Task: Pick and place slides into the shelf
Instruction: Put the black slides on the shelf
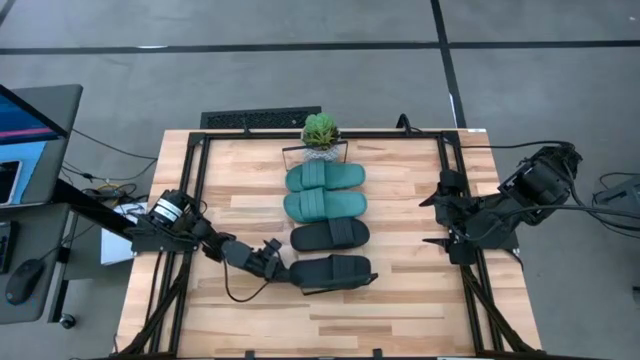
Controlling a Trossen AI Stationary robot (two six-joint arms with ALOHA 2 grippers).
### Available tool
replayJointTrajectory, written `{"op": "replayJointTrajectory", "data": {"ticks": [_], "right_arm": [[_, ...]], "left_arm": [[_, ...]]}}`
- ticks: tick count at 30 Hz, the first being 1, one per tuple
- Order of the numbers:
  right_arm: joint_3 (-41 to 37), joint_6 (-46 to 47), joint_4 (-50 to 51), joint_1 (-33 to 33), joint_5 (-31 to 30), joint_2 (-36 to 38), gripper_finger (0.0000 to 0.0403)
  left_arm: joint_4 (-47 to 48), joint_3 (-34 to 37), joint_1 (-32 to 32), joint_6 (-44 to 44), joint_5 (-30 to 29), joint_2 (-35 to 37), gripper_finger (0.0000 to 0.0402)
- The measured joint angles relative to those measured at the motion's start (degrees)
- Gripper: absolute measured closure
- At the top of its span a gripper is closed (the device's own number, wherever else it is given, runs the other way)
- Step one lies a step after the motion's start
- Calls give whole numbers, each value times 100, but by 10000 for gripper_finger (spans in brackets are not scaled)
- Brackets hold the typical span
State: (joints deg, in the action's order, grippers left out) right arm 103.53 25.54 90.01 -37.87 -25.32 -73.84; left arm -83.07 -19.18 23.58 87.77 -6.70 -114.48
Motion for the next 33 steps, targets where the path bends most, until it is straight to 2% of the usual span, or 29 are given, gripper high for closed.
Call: {"op": "replayJointTrajectory", "data": {"ticks": [8, 16, 33], "right_arm": [[0, 1, 1, 0, 0, 0, 44], [0, 0, 1, 0, 0, 0, 44], [0, 1, 1, 0, 2, 0, 44]], "left_arm": [[-173, 150, -38, -6, 45, 0, 219], [-189, 166, -51, -134, 390, 0, 219], [-198, 168, -95, -280, 448, 0, 219]]}}
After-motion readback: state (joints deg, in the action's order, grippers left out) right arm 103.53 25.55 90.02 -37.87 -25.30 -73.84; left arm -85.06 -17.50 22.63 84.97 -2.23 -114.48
